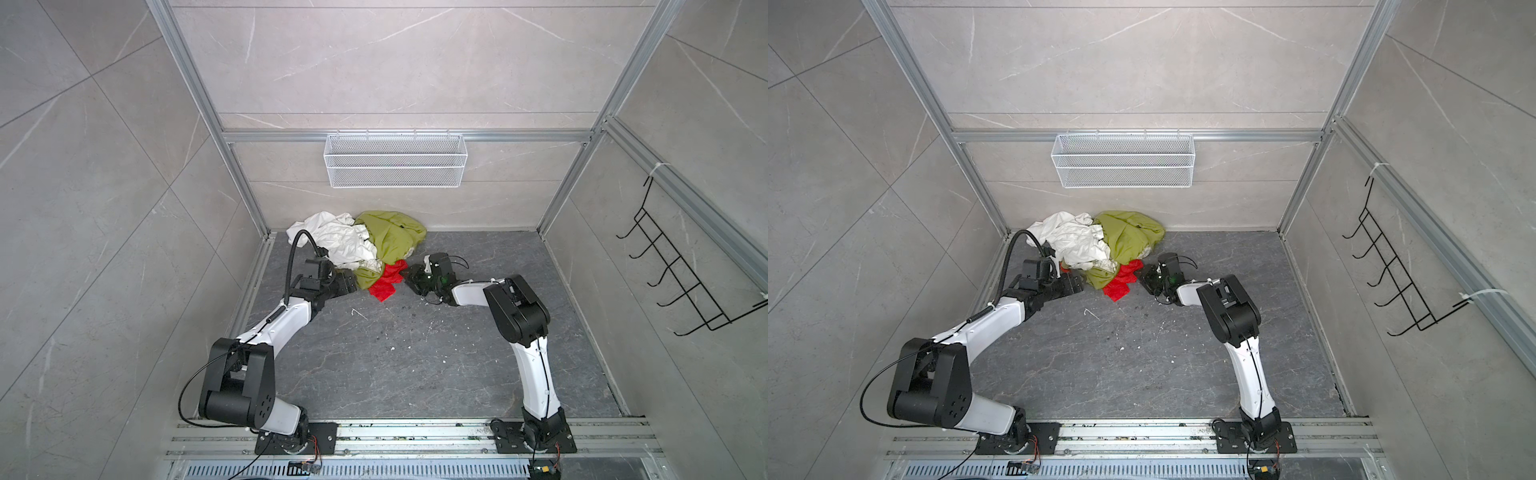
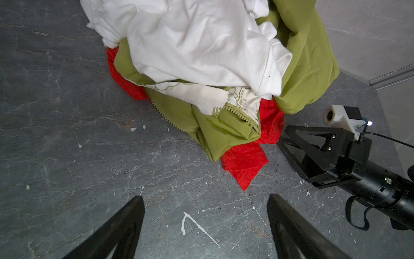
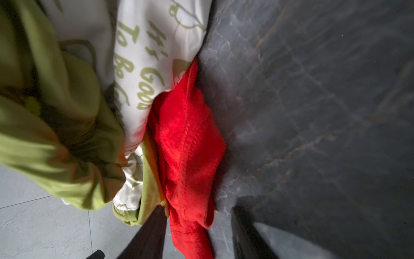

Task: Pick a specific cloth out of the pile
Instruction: 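Close the right gripper on the red cloth's edge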

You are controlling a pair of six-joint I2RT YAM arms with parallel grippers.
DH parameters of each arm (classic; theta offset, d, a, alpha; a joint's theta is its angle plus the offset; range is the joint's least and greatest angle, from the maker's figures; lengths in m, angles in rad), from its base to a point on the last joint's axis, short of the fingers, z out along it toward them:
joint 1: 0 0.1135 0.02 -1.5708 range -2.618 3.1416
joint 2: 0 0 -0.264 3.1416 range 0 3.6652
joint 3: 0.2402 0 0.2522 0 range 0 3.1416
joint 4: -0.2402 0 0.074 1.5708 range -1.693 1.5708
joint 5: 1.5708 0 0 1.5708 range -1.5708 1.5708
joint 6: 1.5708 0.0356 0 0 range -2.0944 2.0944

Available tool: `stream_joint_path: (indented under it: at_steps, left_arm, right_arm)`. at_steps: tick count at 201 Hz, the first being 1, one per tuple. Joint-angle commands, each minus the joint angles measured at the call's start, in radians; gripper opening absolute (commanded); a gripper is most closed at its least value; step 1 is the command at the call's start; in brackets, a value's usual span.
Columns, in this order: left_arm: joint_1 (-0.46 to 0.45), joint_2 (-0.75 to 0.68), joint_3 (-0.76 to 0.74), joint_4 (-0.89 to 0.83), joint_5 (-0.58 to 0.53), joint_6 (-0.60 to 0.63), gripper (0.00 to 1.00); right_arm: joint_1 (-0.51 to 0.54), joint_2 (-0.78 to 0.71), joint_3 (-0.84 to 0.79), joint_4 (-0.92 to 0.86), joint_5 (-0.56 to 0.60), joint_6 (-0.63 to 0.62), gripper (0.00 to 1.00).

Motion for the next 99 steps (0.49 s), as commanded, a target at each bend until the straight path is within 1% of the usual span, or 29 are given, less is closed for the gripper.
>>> stream_joint_path:
  at_steps: [1, 99]
  left_arm:
    - [-0.006, 0.019, 0.028, 0.017, 0.019, -0.012, 0.89]
    - [-0.006, 0.017, 0.019, 0.011, 0.021, -0.007, 0.89]
  right_arm:
    - [0.010, 0.038, 0.034, -0.008, 0.004, 0.011, 0.48]
    - [0.026, 0.104, 0.084, 0.016, 0.006, 0.039, 0.45]
